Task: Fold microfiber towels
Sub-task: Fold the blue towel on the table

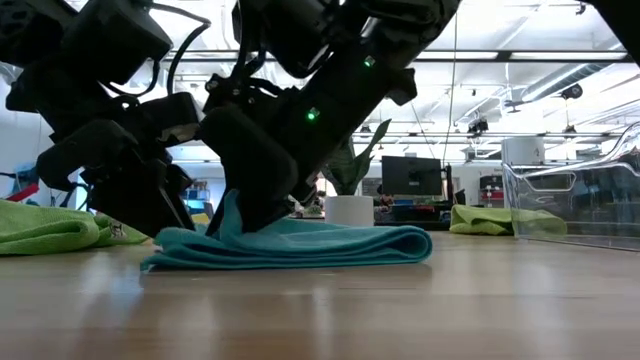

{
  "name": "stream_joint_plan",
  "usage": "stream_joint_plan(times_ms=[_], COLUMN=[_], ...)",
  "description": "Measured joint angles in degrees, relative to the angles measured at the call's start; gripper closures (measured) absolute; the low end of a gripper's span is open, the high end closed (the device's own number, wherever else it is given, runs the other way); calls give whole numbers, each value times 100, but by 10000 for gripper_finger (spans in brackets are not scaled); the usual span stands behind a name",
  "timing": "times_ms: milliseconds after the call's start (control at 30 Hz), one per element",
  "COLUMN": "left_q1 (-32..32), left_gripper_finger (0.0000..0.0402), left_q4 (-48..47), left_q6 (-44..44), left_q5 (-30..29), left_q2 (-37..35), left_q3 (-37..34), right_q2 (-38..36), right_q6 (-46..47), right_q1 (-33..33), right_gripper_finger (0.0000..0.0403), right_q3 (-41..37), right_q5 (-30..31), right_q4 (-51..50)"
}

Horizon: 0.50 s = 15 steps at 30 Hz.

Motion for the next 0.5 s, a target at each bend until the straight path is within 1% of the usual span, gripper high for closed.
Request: stream_joint_plan(times_ms=[133, 233, 300, 500], left_q1=[3, 5, -2, 0], left_gripper_finger=[258, 258, 258, 258], left_q4=[-2, -156, -449, -1137], left_q6=[11, 95, 116, 430], left_q5=[112, 360, 483, 461], left_q2=[-2, -150, -329, -1057], left_q3=[0, 1, 42, 129], right_q2=[-63, -231, -372, -614], right_q6=[49, 47, 19, -28], right_q1=[-7, -10, -10, -12], right_gripper_finger=[360, 360, 360, 360], right_q3=[-4, -7, -7, -13], right_q5=[21, 84, 145, 446], right_q4=[-10, -20, -11, 28])
